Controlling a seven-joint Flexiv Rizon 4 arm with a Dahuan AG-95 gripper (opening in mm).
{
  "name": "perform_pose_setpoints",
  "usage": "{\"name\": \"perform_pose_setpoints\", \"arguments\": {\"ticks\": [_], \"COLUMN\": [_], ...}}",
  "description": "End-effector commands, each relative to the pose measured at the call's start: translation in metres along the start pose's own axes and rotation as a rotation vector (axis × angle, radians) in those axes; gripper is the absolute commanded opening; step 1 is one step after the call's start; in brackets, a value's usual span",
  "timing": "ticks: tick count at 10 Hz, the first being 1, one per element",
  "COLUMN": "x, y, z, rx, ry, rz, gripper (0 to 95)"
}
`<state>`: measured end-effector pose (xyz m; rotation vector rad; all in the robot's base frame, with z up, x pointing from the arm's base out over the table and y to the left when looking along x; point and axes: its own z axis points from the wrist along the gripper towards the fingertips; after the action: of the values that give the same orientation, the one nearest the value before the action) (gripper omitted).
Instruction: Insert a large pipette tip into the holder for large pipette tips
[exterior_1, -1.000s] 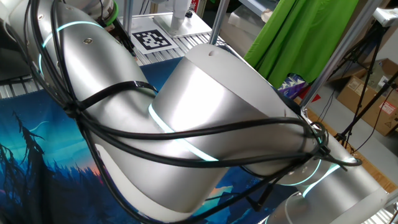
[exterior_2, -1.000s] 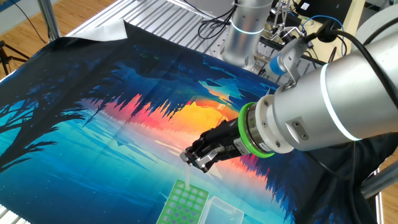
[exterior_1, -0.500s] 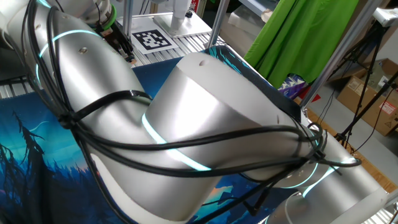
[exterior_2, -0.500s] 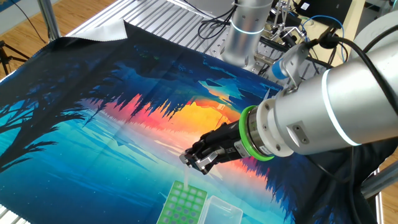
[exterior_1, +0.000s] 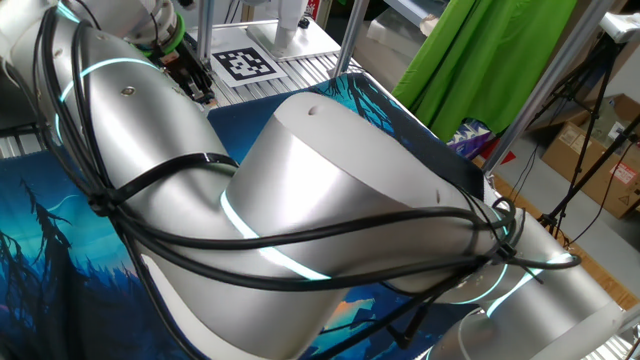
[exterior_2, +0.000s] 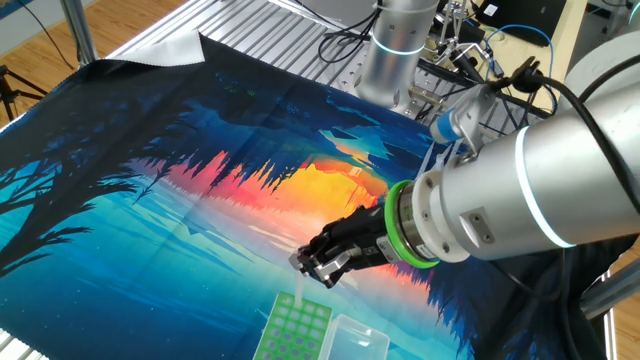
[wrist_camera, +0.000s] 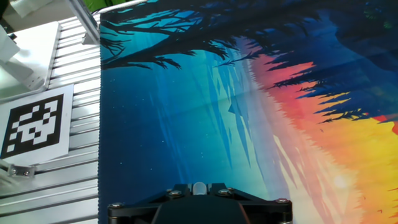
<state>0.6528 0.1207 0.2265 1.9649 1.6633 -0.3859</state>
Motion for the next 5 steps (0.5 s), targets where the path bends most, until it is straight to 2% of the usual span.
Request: {"name": "perform_pose_setpoints", "arguments": {"ticks": [1,5], "x": [0.002,0.0055], "y": [-0.001,-0.0036], "z": [0.0031,0.0128], "rx": [-0.004,-0.012], "ry": [0.002,0.006], "rz": [-0.001,-0.002], "gripper": [0.0,0.0]}}
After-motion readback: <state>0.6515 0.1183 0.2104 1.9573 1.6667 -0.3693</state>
